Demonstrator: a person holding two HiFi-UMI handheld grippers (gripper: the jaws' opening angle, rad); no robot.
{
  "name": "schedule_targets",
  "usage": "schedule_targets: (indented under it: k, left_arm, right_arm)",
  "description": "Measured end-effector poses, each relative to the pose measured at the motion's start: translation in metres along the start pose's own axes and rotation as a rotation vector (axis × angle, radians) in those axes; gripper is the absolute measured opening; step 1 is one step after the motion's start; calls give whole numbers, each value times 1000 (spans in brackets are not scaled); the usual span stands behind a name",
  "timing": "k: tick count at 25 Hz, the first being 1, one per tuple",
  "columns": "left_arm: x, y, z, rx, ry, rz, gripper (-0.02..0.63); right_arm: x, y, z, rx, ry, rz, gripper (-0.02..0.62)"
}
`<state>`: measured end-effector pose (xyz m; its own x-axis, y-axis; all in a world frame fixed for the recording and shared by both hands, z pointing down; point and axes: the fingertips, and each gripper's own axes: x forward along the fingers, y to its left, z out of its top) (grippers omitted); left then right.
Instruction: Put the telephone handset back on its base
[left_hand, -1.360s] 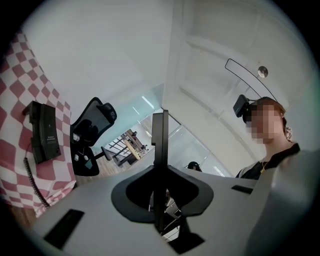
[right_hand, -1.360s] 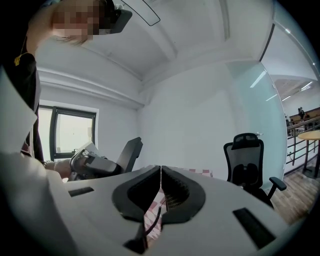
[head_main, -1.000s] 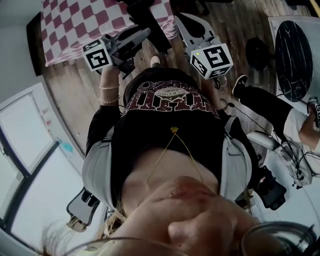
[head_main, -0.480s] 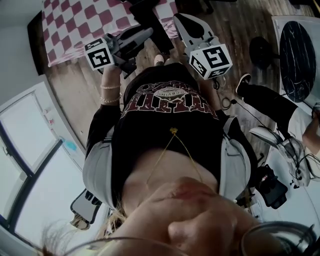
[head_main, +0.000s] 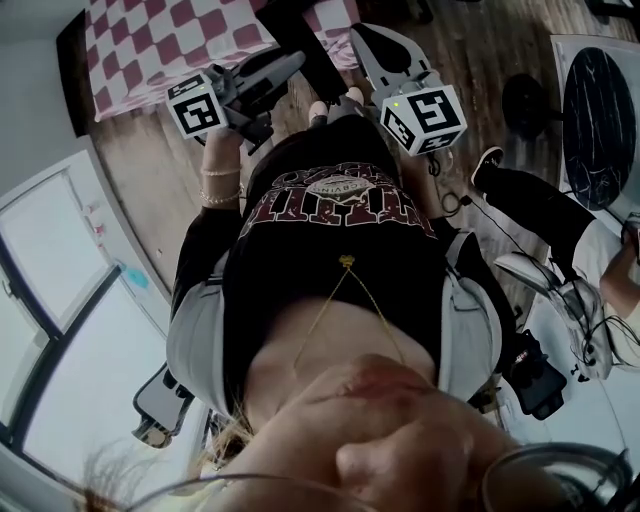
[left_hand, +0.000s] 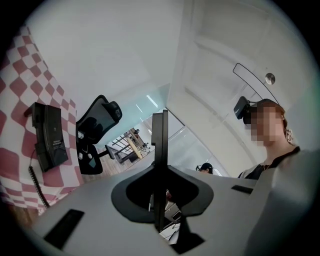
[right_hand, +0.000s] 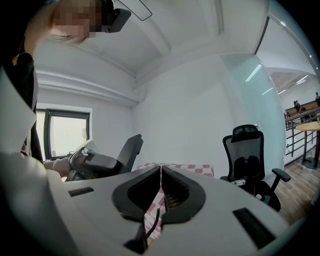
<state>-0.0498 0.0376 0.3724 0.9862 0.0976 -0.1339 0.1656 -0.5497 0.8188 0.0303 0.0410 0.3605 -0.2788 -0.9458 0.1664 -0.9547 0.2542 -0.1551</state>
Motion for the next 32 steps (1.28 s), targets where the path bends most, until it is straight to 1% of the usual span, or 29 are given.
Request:
schedule_targets:
  k: [4, 7, 10, 15, 17, 20, 22, 29, 32]
  left_arm:
    - [8, 3, 3, -1, -16, 17, 77]
    - [9, 0, 7, 13, -32, 24, 77]
    - [9, 2, 8, 7, -47, 27, 77]
    - [22, -5, 19, 37, -68, 36, 77]
    - [36, -5, 25, 48, -76, 42, 77]
    - [62, 7, 25, 14, -94, 45, 77]
    - [76, 10, 27, 10, -107, 49, 77]
    - [102, 23, 25, 19, -145, 96, 77]
    - [106, 28, 22, 6, -169, 107, 77]
  right_arm:
    - [2, -9, 3, -4, -1, 22, 21]
    - [4, -8, 6, -8, -6, 36, 21]
    - [6, -9, 9, -11, -7, 51, 21]
    - [7, -20, 16, -16, 0, 73, 21]
    - [5, -33, 20, -16, 3, 82, 21]
    - [4, -62, 25, -16, 6, 102, 21]
    - [6, -76, 30, -19, 6, 123, 21]
    - [7, -102, 28, -28, 21, 192, 21]
    - [9, -109, 21, -22, 41, 216, 21]
